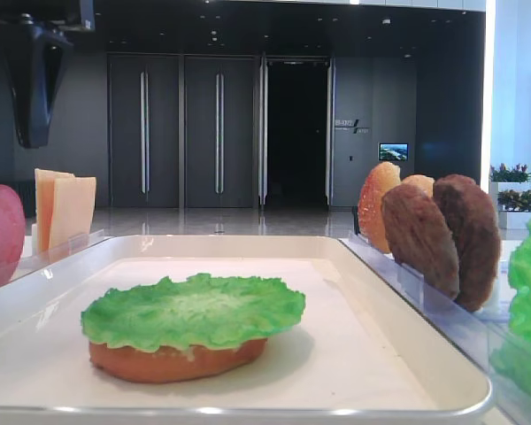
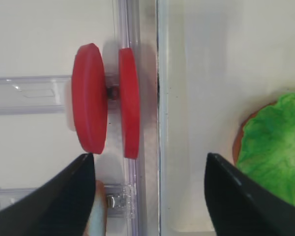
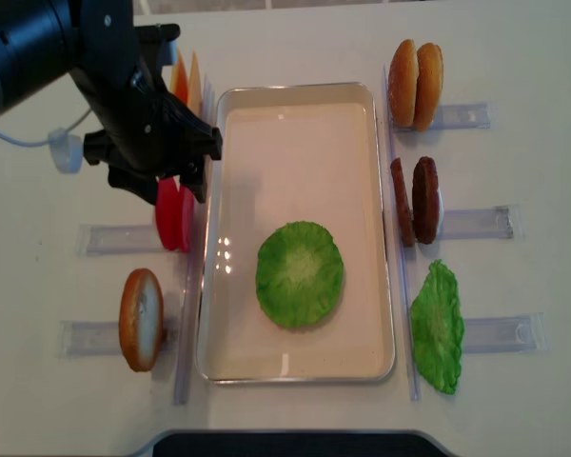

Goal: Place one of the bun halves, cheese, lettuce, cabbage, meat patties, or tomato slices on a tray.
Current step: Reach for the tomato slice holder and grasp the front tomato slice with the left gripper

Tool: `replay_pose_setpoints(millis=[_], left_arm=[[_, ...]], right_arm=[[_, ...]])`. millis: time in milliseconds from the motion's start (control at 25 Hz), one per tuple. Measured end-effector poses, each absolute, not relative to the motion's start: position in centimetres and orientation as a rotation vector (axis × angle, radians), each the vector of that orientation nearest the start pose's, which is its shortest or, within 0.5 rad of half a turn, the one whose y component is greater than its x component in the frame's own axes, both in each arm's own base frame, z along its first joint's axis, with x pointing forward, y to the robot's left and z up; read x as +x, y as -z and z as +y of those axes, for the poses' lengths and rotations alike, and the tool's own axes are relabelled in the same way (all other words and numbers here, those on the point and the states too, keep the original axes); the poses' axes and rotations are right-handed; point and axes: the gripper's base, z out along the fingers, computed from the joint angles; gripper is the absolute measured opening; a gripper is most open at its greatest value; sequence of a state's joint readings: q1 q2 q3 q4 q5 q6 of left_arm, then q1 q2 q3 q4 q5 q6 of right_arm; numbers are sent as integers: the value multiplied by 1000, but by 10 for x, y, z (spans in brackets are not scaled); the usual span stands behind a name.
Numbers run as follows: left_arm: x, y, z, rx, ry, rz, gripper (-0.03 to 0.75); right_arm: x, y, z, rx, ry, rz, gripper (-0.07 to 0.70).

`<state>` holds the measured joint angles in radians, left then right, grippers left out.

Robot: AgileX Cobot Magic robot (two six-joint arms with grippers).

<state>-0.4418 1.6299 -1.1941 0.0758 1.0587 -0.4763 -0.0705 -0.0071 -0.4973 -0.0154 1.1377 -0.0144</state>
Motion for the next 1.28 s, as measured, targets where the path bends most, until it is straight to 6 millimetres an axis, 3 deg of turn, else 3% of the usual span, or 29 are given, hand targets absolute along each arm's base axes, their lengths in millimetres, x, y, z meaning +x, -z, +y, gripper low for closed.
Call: replay_pose_setpoints(millis=[880,1000,1280], left_arm=[[309,-198,-140,5,-13,3010,508],[309,-197,-139,9,-20,3012,419],[309,-198,-135,46,-95,3014,76]], right_arm=[[-9,-270,-1,61,69,2117,461],[-9,-270,-1,61,69,2117,461],[-9,-270,-1,61,69,2117,461]])
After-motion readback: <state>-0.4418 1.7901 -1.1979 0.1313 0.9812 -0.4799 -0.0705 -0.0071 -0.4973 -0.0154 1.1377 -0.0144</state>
